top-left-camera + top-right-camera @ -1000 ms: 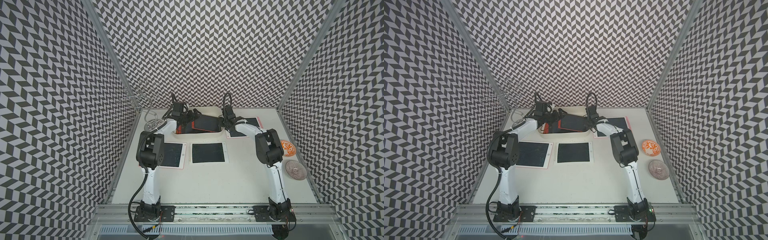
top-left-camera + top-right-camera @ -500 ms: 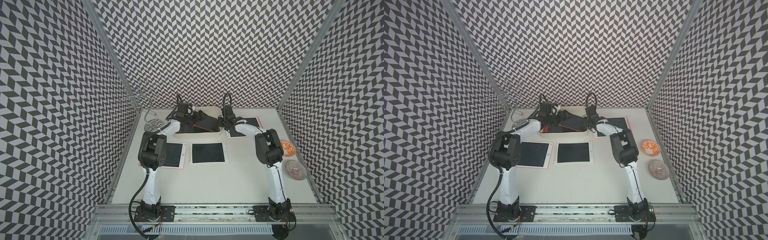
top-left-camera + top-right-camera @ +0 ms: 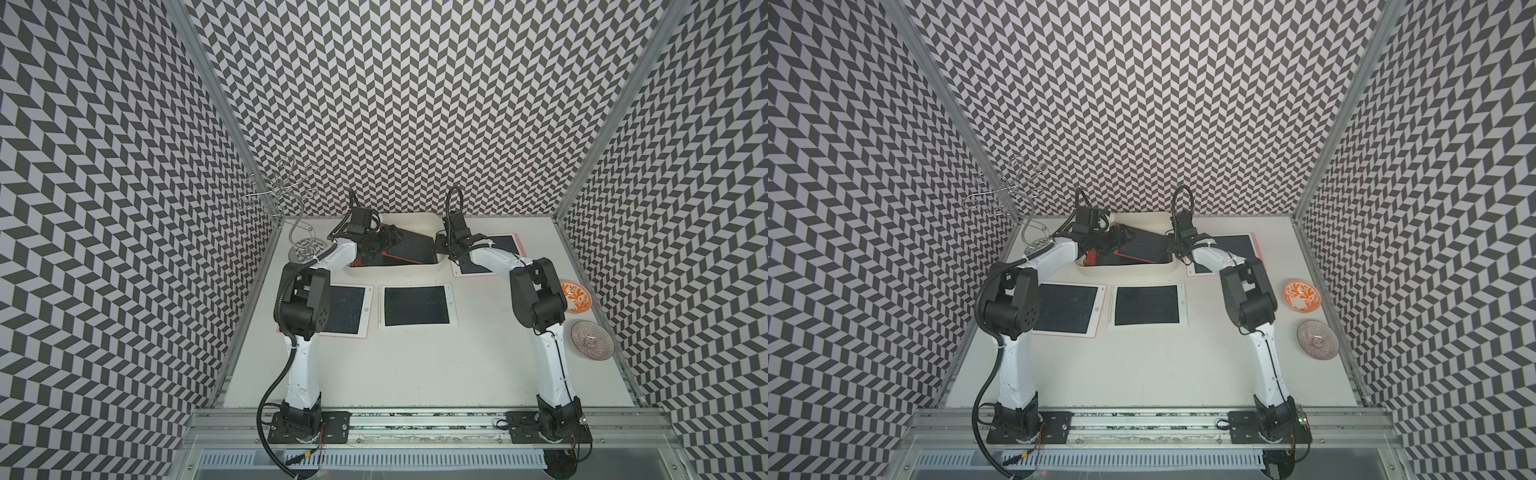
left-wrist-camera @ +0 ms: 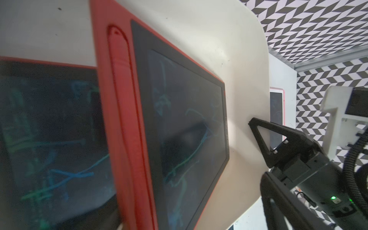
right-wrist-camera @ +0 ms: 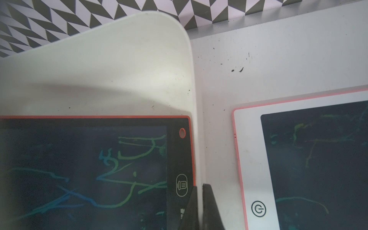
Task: Take out the writing tablet from the storage box
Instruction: Pick up the writing tablet from the storage box.
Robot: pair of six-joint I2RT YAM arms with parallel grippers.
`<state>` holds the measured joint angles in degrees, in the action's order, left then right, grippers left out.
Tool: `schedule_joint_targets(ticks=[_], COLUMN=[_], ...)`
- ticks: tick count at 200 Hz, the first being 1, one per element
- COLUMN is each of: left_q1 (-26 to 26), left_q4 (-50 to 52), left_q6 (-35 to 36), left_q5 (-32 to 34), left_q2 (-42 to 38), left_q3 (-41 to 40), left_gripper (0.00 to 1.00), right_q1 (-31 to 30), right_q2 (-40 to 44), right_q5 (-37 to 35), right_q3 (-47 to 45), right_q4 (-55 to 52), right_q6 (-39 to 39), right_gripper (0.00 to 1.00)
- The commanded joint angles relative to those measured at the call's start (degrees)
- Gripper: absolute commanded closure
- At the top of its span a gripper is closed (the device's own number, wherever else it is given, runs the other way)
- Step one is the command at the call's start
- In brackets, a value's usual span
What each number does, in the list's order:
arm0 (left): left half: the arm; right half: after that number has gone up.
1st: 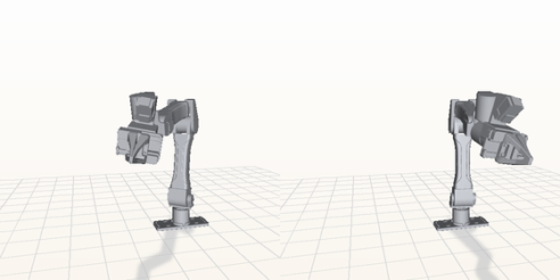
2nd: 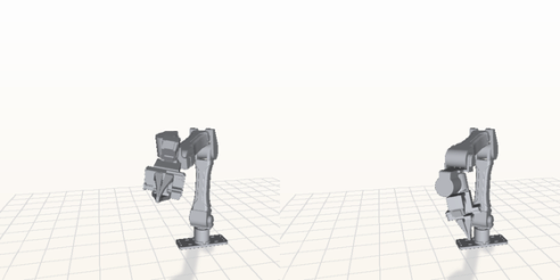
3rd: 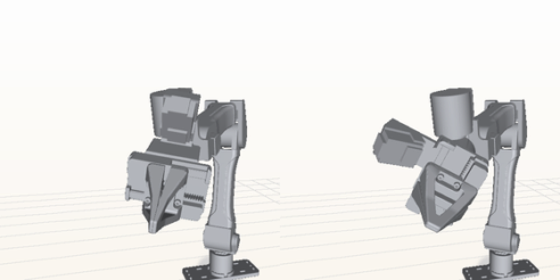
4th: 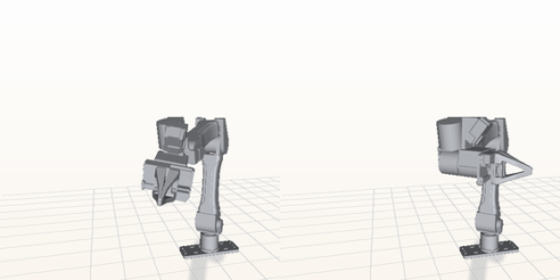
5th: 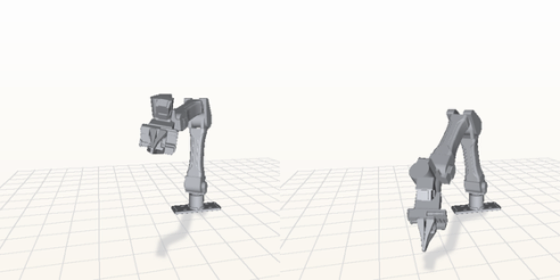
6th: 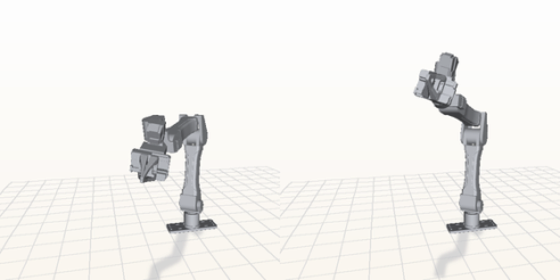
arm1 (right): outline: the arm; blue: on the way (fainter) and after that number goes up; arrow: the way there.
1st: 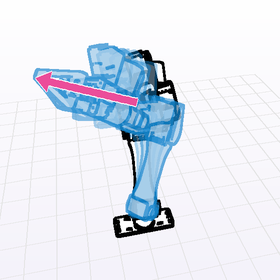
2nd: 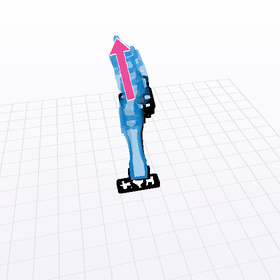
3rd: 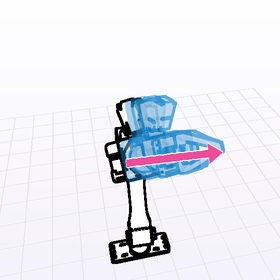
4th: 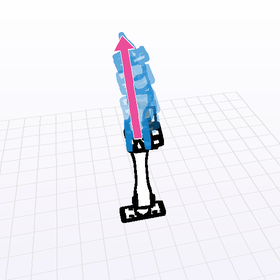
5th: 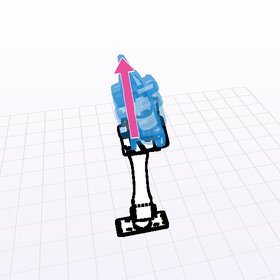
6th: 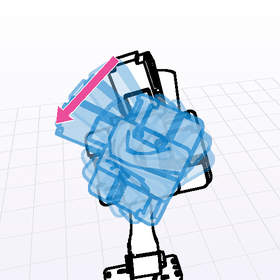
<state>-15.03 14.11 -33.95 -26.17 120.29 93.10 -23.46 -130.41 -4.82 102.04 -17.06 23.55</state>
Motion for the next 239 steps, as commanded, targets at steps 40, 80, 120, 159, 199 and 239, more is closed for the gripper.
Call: schedule_joint_targets(ticks=[40, 80, 120, 159, 199, 239], left_q1=[1.05, 1.27, 1.21, 1.32, 1.34, 1.32], left_q4=[2.40, 2.59, 2.50, 2.42, 1.31, 0.57], left_q6=[2.47, 2.62, 2.47, 2.24, 1.00, 0.12], left_q5=[2.22, 2.34, 2.09, 1.72, 0.02, -1.07], left_q2=[-3.71, -3.68, -3.48, -3.21, -3.33, -4.66], left_q3=[-0.33, -0.81, -1.17, -1.17, -2.02, -2.22], left_gripper=[0.33, 0.46, 0.61, 0.78, 0.99, 1.00], right_q1=[-0.97, -0.95, -0.97, -0.92, -0.97, -0.94], right_q2=[0.86, 0.95, 1.06, 1.08, 0.87, 0.94], right_q5=[3.02, 2.93, 2.89, 2.80, 2.97, 2.81], right_q3=[-2.06, -2.02, -1.93, -1.67, -1.71, -1.50], right_q4=[-0.14, -0.23, -0.23, -0.25, -0.20, -0.32], right_q6=[1.38, 1.45, 1.42, 1.41, 1.63, 1.63], right_gripper=[1.00, 1.00, 1.00, 1.00, 1.00, 1.00])
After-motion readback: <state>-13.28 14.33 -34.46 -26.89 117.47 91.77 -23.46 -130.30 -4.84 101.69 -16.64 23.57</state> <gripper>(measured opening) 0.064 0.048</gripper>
